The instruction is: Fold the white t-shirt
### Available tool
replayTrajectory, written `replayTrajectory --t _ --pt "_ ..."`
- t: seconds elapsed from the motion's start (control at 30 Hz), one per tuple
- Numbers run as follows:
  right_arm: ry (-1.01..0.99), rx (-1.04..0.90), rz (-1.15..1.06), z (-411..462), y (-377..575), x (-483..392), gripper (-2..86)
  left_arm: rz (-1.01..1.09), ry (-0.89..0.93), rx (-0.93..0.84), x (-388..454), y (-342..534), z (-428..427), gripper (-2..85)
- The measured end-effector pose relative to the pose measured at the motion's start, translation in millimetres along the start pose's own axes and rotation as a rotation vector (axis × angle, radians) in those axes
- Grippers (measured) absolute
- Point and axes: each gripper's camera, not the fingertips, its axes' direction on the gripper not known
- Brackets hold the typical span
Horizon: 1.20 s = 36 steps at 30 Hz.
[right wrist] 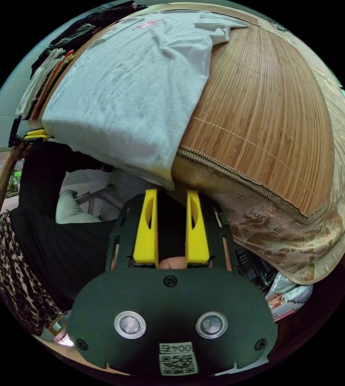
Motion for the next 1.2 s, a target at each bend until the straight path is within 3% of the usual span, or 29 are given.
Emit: replayTrajectory --t 0.33,0.43,0.53,0.87,1.2 --pt "0.017 -0.062 0.018 6.4 -19.8 -1.2 12.3 -0.040 -0.034 -0.022 1.6 2.8 4.9 7.4" --pt "-0.062 -0.057 0.053 6.1 -23.6 -2.6 11.2 -0.043 -0.032 -0.034 1.9 4.5 7.0 6.8" --pt "0.052 -0.077 0.057 8.2 -27.4 -6.1 10.0 -0.033 -0.033 -0.040 3.8 5.5 9.1 7.0" --pt "0.045 -0.123 0.016 21.1 -31.9 1.5 9.4 0.034 -0.067 -0.078 16.0 -1.9 24.5 7.6" --pt "-0.125 -0.016 0.016 16.6 -5.2 34.4 3.8 -0.007 -0.027 -0.090 -7.0 -2.3 48.5 7.9"
